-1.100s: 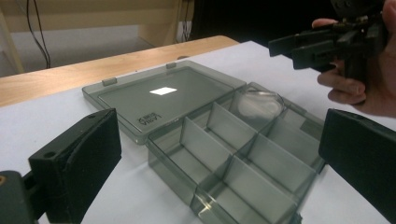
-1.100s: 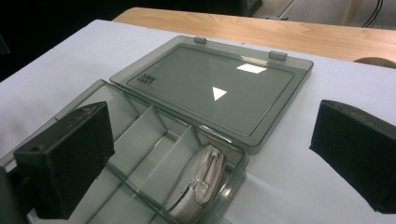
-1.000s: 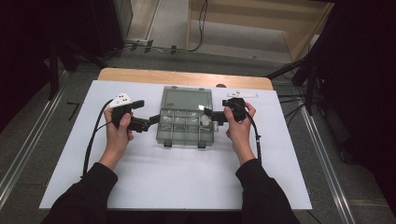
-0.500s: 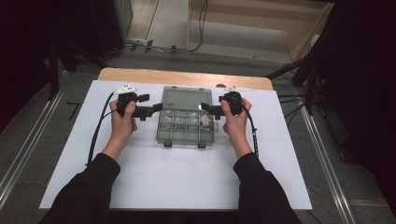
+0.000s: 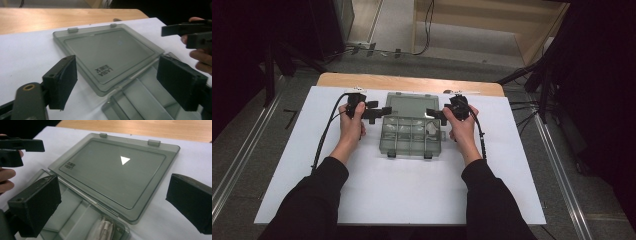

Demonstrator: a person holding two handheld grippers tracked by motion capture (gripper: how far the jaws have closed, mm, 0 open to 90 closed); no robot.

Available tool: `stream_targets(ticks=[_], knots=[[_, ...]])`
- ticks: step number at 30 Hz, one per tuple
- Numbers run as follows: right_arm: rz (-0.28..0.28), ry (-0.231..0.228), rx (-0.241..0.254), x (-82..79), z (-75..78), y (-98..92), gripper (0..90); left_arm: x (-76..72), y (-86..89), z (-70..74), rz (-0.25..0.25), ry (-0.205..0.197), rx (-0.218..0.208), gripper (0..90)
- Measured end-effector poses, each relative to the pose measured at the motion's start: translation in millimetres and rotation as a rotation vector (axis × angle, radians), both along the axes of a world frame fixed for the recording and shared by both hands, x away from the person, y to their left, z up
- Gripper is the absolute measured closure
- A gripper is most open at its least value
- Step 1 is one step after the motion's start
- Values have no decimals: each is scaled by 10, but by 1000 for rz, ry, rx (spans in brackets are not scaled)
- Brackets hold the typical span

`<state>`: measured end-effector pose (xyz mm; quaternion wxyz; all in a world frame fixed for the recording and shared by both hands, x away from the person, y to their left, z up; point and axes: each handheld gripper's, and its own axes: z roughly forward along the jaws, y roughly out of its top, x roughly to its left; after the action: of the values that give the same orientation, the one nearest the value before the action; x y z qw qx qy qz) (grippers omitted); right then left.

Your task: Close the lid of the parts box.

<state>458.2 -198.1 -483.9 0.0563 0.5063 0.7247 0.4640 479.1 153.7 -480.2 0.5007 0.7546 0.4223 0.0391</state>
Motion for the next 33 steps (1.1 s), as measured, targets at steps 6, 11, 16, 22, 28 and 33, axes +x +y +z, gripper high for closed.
stream_targets(ticks=[6, 11, 16, 22, 28, 33], knots=[[-26, 45, 19, 72, -59, -19, 75, 81, -58, -44, 32, 47, 44, 190], [-46, 70, 6, 109, -114, 33, 128, 120, -98, -55, 86, 88, 39, 245], [-72, 86, -13, 133, -153, 39, 209, 140, -126, -121, 106, 120, 51, 301], [-70, 102, -23, 150, -196, 49, 263, 150, -161, -168, 97, 145, 35, 370], [-79, 125, -41, 166, -218, 67, 270, 148, -232, -224, 103, 169, 40, 367], [-88, 157, -45, 191, -280, 75, 289, 157, -245, -243, 120, 183, 42, 367]])
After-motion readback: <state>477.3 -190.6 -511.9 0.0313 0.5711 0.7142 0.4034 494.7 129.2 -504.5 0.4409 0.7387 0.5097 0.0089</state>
